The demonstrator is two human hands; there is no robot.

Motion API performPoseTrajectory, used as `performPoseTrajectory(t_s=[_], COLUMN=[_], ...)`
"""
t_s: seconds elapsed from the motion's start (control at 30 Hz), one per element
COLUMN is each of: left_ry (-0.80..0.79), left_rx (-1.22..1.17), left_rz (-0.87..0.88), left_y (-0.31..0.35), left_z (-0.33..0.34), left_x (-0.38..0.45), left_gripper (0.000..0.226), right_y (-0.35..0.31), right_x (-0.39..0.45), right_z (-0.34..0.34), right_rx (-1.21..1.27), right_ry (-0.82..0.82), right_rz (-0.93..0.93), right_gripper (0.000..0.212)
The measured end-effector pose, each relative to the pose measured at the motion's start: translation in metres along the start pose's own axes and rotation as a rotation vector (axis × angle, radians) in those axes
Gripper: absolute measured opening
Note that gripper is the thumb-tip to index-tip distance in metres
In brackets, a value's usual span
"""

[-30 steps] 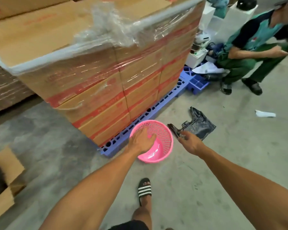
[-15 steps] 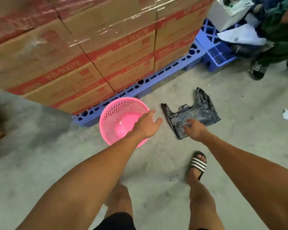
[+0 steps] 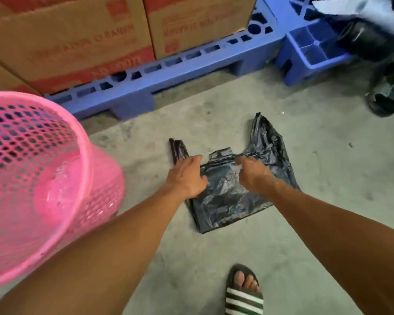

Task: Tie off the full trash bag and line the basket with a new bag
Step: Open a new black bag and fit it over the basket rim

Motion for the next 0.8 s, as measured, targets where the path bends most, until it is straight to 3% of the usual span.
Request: performPoseTrajectory(t_s=[0.23,0.33,0.4,0.47,0.57,0.7,0.8], left_ry=[-0.061,0.041,0.093,0.100,0.151,0.364,0.493], left_rx=[0.304,0.484,0.582,0.604,0.567,0.464,0.463], left_rz=[0.016,0.074,0.108,0.118,0.133,0.206,0.254], left_y=[-0.030,-0.028,-0.027,-0.029,-0.026,-0.010,0.005], left_z=[0.046,0.051,0.055,0.059,0.050,0.008,-0.027], left_x=[0.092,0.097,0.087,0.074,0.053,0.019,-0.007], left_gripper=[0.067,0.054,0.035,0.022,0.020,0.024,0.028], right_y=[-0.004,-0.012,-0.020,-0.030,-0.041,-0.057,-0.067], right_x=[0.096,0.113,0.112,0.105,0.091,0.062,0.033], right_z=[0.019,0.034,0.037,0.037,0.045,0.030,-0.010], right_rx=[-0.187,-0.241,-0.298,-0.347,-0.380,-0.332,-0.267], right_ry=[0.186,0.229,0.304,0.368,0.301,0.251,0.341], right_rz=[-0.168,-0.202,-0.223,-0.263,-0.344,-0.416,-0.429], right_gripper=[0.061,0.062,0.052,0.041,0.033,0.017,0.013])
Point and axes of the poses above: each hand's wrist, its own x-axis towards the middle knuckle, its own z-axis out of the palm, y = z × x, the point moved 10 cm from there along x, towards the middle knuckle, and after that the axes turned 10 degrees about -x, right-handed, at the moved point
